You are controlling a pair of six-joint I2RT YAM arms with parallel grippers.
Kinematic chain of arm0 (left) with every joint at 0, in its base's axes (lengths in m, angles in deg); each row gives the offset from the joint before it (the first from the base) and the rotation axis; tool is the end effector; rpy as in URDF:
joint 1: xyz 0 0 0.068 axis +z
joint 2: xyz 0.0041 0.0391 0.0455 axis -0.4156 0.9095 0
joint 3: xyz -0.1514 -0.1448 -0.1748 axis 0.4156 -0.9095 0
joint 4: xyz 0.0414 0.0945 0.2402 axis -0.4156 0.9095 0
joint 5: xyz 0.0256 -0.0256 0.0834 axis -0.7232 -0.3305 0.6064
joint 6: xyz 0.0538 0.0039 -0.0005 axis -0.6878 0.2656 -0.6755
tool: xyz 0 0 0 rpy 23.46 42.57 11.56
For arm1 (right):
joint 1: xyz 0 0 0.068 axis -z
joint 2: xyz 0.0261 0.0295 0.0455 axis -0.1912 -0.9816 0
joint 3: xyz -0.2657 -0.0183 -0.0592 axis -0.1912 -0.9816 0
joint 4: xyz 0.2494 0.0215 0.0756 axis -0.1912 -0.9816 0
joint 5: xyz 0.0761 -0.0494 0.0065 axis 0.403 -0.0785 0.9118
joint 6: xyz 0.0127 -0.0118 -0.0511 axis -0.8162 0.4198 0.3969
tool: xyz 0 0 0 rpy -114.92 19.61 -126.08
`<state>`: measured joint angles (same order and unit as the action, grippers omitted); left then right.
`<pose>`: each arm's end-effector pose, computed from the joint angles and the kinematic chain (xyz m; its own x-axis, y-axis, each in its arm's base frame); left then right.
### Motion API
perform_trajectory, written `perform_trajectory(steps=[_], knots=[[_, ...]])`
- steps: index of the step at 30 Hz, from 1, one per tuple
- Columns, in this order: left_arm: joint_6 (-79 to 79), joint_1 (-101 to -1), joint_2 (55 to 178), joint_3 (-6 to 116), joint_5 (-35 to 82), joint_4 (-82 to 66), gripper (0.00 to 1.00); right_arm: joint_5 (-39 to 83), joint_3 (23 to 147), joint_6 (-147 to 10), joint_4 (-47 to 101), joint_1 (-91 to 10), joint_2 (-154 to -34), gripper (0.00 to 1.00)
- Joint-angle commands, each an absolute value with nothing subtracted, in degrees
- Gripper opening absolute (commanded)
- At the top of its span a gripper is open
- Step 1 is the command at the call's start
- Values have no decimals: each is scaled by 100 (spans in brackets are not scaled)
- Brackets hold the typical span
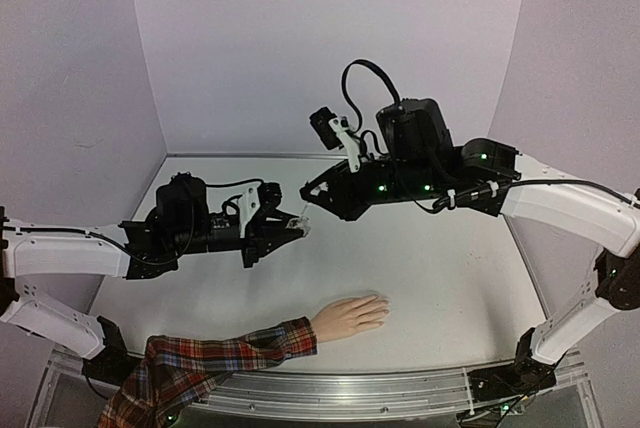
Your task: Paint the nails
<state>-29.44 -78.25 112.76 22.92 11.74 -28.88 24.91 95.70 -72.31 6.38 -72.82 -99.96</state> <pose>0.1571 -0.2346 0.2719 0.2181 0.1984 -0.9555 0.9369 0.2317 0.2620 0.1613 0.3139 0.3935 -0.3445 -0.2686 -0.8995 -0.8971 0.3767 0.2310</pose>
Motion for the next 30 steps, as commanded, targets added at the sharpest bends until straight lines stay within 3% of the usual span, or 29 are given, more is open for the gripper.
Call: perform_trajectory(steps=[1, 30], knots=[[-2881, -7826, 11296, 2463, 1257, -3226, 0, 2438, 9749, -7172, 701, -7329, -10052, 0], [-2846, -7826, 11296, 2449, 1316, -3276, 0, 1872, 9708, -7120, 605, -7355, -10137, 0]])
